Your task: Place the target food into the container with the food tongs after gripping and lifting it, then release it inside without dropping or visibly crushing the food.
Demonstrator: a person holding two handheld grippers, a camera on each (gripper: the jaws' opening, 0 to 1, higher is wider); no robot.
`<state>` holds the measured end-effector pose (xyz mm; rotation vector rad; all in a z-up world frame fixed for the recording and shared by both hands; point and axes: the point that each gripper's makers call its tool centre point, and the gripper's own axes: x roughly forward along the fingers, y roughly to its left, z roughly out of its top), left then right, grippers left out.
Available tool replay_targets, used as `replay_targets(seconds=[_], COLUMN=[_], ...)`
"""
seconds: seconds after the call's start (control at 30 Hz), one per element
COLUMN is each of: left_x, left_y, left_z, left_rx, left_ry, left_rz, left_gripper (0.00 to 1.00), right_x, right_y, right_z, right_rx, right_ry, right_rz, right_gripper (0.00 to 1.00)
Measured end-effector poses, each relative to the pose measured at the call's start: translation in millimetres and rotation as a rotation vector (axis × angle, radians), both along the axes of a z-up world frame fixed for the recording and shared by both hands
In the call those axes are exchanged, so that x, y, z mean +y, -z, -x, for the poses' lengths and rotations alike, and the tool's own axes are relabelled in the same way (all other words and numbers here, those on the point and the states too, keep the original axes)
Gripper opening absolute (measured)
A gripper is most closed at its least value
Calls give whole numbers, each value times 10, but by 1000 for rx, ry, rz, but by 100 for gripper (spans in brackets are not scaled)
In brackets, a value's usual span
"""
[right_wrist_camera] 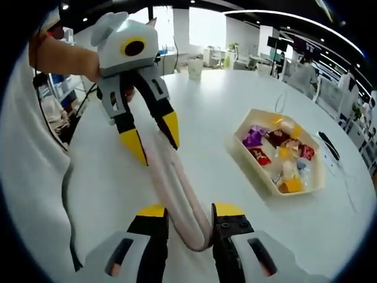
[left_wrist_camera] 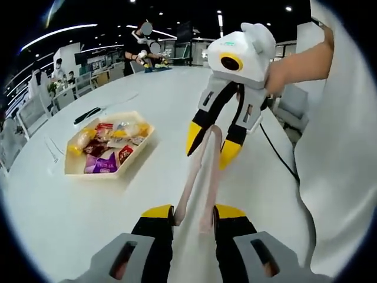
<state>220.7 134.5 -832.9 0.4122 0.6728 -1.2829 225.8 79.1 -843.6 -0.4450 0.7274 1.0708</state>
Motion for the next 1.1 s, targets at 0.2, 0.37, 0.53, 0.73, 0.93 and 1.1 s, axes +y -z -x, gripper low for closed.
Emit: replay_targets(seconds=[0.2, 0.37, 0.53, 0.73, 0.93, 1.1], left_x=[-54, -75, -65, -92, -118, -144], left_y=[27, 50, 111, 194, 265, 261], left_z=[-56, -149, -234, -327, -393, -449], left_rx=[16, 57, 99, 82, 84, 33], left_ry=[28, 23, 20, 44, 40, 41], left_rz=[-23, -20, -39, -94, -122, -92], left_gripper=[26, 25, 26, 28, 31, 35], right_x=[-62, -101, -84, -108, -162, -186], right_y=[60, 78, 98, 177, 250, 238], right_z=[-60, -163, -265, -354, -429, -478], right_rx=[31, 30, -1, 8, -11, -40], right_ry=[65, 109, 99, 124, 151, 183], right_rz=[-43, -59, -47, -43, -30, -58], right_gripper=[30, 31, 31, 31, 32, 34])
